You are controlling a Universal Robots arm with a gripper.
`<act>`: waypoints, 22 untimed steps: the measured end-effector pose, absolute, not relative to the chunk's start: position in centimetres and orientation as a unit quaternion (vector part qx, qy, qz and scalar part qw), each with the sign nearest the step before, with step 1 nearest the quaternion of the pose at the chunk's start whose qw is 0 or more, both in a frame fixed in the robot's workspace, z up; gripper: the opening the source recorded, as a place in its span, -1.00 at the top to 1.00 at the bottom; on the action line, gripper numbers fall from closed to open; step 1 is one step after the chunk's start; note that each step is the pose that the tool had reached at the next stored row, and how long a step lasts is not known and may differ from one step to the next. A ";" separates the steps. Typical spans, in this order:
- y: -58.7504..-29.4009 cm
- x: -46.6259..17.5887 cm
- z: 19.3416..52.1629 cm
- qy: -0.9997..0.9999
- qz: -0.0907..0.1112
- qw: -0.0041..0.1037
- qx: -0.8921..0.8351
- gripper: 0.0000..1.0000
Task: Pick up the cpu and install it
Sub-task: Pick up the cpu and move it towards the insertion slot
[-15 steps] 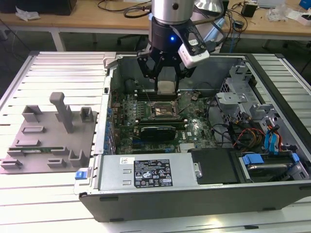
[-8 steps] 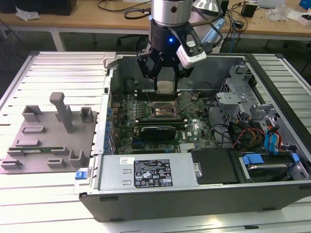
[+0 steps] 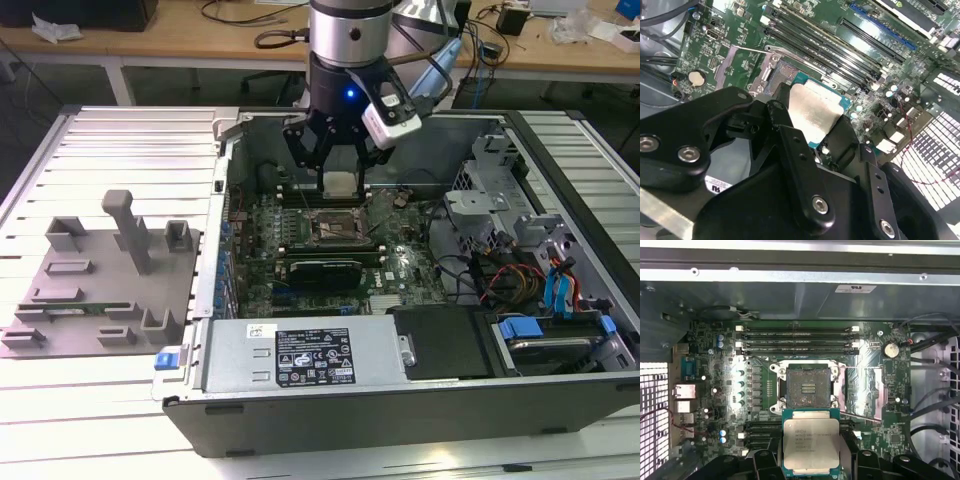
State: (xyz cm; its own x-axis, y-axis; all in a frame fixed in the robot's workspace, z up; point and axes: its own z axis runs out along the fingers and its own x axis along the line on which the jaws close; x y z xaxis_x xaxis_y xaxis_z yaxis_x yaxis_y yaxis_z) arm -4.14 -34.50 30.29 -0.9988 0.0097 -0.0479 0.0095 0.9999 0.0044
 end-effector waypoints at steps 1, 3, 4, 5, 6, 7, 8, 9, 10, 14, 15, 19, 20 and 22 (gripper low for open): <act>-34.5 -4.1 30.0 1.000 0.002 0.024 0.005 -0.09; -34.5 -4.1 29.6 1.000 0.002 0.024 0.005 -0.09; -34.4 -4.2 29.3 1.000 0.002 0.024 0.005 -0.09; -34.2 -4.1 29.2 1.000 0.002 0.024 0.005 -0.09; -34.2 -4.1 29.0 1.000 0.001 0.024 0.005 -0.09; -34.0 -4.1 28.8 1.000 0.001 0.024 0.005 -0.09; -33.9 -4.1 28.7 1.000 0.001 0.024 0.005 -0.09; -33.8 -4.1 28.6 1.000 0.001 0.024 0.005 -0.09; -33.7 -4.1 28.4 1.000 0.000 0.024 0.005 -0.09; -33.4 -3.9 27.8 1.000 0.000 0.024 0.005 -0.09; -33.4 -3.9 27.8 1.000 0.000 0.024 0.005 -0.09; -32.9 -3.9 27.5 1.000 0.000 0.024 0.005 -0.09; -32.7 -3.8 27.4 1.000 0.000 0.024 0.005 -0.09; -32.6 -3.6 27.3 1.000 0.000 0.024 0.005 -0.09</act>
State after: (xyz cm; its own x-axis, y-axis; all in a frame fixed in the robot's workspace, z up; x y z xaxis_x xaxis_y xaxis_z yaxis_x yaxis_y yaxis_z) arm -3.59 -32.64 27.26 -0.9988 0.0097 -0.0480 0.0097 1.0000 0.0000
